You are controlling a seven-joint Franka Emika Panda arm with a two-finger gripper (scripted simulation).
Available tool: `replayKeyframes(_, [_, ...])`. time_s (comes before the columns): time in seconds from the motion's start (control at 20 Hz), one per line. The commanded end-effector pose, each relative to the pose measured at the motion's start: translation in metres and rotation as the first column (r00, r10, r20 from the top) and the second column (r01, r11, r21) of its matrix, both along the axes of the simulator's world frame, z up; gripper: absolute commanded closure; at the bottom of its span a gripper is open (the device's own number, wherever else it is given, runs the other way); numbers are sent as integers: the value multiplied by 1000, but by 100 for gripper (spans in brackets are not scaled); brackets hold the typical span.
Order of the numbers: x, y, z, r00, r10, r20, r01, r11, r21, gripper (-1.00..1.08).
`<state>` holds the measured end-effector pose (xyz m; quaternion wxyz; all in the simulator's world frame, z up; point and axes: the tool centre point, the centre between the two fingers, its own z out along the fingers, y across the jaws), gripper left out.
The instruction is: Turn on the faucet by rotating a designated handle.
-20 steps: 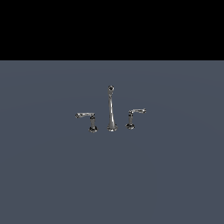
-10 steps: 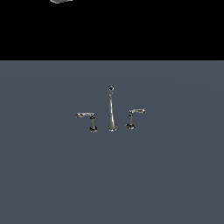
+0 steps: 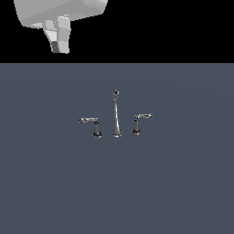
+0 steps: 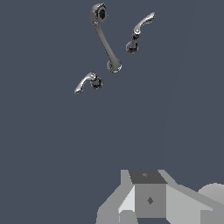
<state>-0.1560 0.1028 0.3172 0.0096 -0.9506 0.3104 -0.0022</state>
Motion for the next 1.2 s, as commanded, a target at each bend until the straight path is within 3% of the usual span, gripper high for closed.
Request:
replayKeyframes(0.0, [11, 7, -14, 999, -50, -1, 50, 999, 2, 108])
replayKeyframes(0.55, [56, 29, -71, 970, -242, -5, 242, 970, 3, 108])
replayKeyframes(1.15, [105, 39, -128, 907, -422, -8, 422, 907, -1, 108])
